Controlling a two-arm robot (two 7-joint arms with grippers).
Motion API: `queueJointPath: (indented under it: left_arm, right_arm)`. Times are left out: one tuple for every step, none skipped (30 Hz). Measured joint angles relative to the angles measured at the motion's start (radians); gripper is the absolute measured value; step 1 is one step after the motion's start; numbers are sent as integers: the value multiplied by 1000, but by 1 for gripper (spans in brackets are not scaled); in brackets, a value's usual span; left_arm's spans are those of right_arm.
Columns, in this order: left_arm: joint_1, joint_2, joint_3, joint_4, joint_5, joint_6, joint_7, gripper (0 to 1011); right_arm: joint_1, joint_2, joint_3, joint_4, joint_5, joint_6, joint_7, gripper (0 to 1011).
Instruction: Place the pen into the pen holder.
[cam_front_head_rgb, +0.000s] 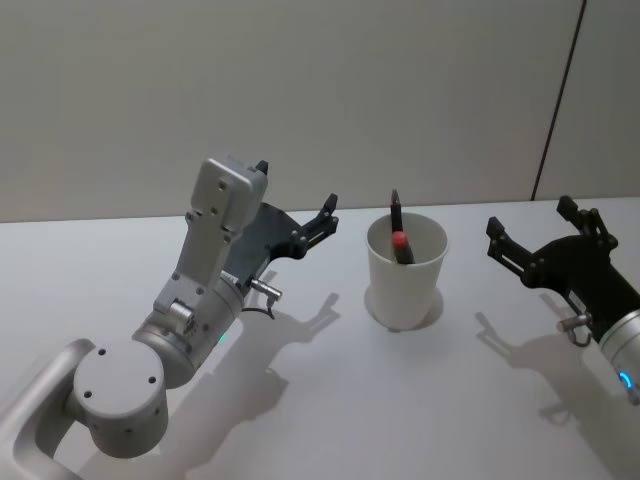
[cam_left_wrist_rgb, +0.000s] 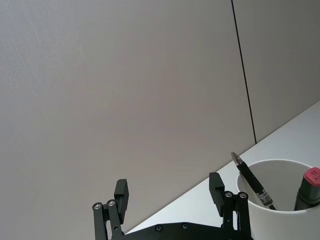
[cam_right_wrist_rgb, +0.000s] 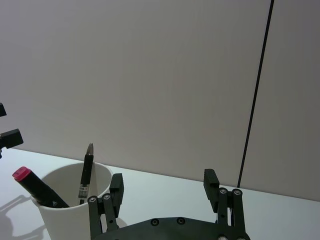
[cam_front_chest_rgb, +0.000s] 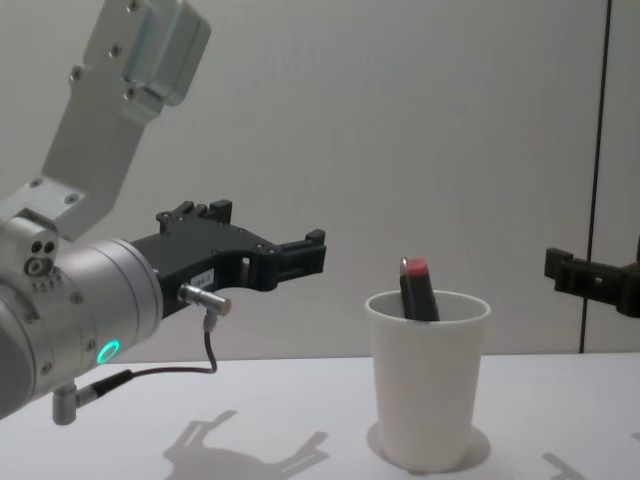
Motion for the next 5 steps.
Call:
queueJointPath:
  left_arm:
    - [0,0,0,0,0,0,0,1001]
    - [0,0,0,0,0,0,0,1001]
    - [0,0,0,0,0,0,0,1001]
    - [0,0,0,0,0,0,0,1001]
    - [0,0,0,0,0,0,0,1001]
  right_arm:
    - [0,0,0,0,0,0,0,1001]
    - [0,0,0,0,0,0,0,1001]
    - [0,0,0,0,0,0,0,1001]
    - [0,0,0,0,0,0,0,1001]
    - [0,0,0,0,0,0,0,1001]
